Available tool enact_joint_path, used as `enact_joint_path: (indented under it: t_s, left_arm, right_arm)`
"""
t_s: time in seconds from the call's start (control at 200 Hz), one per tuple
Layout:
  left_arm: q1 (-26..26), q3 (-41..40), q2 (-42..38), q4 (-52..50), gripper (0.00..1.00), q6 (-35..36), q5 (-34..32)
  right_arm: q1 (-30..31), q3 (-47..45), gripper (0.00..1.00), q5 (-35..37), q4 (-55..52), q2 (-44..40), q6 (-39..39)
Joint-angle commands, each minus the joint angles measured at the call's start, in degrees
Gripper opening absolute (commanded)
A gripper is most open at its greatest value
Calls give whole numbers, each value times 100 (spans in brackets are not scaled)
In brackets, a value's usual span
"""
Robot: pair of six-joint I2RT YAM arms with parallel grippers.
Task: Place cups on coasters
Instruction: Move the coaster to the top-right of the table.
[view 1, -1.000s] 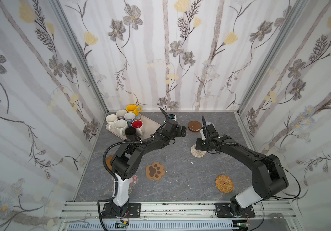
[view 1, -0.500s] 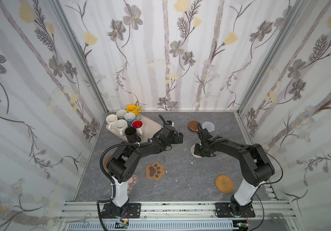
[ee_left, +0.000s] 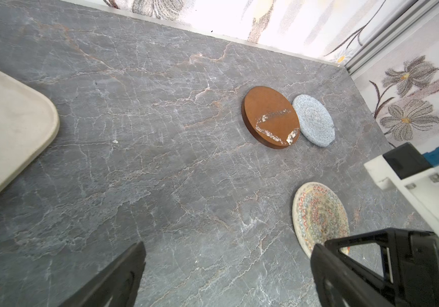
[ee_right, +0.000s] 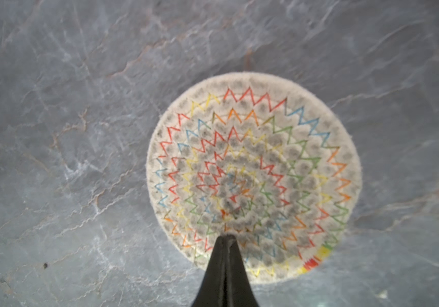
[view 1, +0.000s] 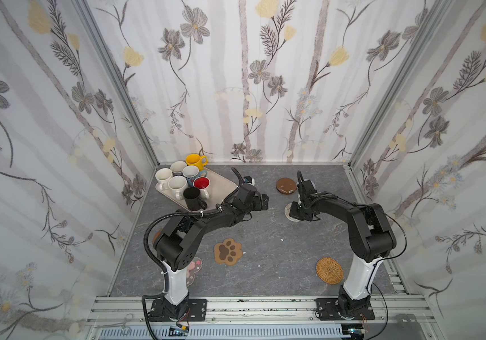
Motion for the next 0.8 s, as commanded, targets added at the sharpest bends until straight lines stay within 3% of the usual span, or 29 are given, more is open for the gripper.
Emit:
enact_joint_path:
  t_s: [0.0, 0.28, 0.47, 0.794]
  left_arm:
    - [3, -10, -82, 75, 100, 56, -20]
    - [-16, 17, -91, 89, 100, 74, 96]
    - [-20, 33, -60, 89, 100, 109, 110]
    - [-16, 120, 60, 87, 100, 153, 172]
  right_arm:
    - [-180, 158, 2, -23, -278, 126, -252]
    - [-467, 798, 1, 79, -769, 496, -527]
    - [-746, 1185, 0, -245, -884, 780, -626]
    - [-1090, 1594, 0, 38, -1427, 1048, -870]
